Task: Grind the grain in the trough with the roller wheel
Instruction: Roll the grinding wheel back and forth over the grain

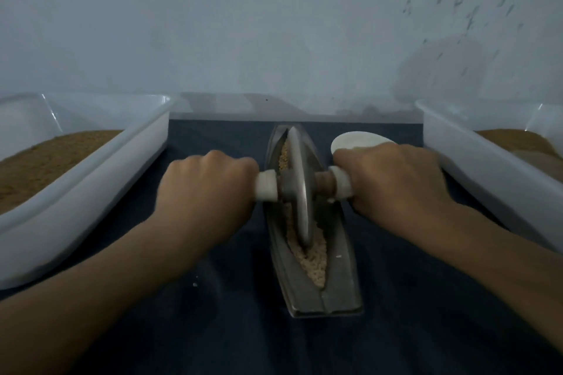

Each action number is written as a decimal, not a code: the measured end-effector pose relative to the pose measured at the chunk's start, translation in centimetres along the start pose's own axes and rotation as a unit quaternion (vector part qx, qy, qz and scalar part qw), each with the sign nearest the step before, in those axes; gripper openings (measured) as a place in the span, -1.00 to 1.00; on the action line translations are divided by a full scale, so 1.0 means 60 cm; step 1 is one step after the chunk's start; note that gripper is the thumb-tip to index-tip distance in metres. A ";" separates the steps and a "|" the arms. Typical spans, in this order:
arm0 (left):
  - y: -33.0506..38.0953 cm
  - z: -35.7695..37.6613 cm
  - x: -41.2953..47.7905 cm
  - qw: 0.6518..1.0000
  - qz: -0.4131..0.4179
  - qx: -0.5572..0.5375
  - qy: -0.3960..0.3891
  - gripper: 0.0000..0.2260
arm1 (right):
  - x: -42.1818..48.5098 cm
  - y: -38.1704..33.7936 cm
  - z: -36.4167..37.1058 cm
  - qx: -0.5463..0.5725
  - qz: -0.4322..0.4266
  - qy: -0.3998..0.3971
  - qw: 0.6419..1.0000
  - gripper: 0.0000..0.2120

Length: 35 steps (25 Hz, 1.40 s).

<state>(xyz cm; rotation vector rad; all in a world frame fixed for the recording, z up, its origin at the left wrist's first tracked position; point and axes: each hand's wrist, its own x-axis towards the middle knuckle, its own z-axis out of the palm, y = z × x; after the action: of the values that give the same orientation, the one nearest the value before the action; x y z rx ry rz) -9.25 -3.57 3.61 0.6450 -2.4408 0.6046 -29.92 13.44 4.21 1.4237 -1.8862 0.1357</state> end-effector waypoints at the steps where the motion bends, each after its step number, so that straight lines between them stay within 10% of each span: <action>1: 0.006 0.007 0.026 0.999 -0.018 0.034 -0.017 -0.76 | 0.026 -0.002 0.012 0.006 0.031 -0.046 0.998 -0.82; 5: 0.010 0.011 0.129 0.992 -0.043 0.030 -0.116 -0.89 | 0.090 -0.002 0.039 0.057 0.123 -0.181 0.974 -0.85; 11: 0.000 -0.015 -0.024 0.999 0.028 -0.018 0.022 -0.64 | -0.027 -0.001 -0.017 0.003 -0.036 0.047 0.998 -0.82; 18: 0.014 0.016 0.123 0.995 -0.049 0.032 -0.075 -0.91 | 0.088 -0.005 0.043 0.060 0.139 -0.168 0.974 -0.87; 25: -0.002 -0.014 -0.023 0.999 0.037 -0.019 0.015 -0.55 | -0.030 -0.001 -0.018 0.017 -0.019 0.041 0.999 -0.82; 31: 0.010 0.023 0.114 0.994 -0.060 0.008 -0.091 -0.91 | 0.100 -0.009 0.030 0.029 0.114 -0.155 0.981 -0.84; 35: 0.007 0.002 0.047 0.998 -0.019 0.008 -0.059 -0.86 | 0.030 -0.006 0.003 0.014 0.030 -0.072 0.997 -0.81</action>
<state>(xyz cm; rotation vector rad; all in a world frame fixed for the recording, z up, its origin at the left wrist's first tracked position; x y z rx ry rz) -11.62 -4.21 5.07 0.7524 -2.5291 0.5863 -29.91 11.81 5.07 1.4295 -2.0530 0.0910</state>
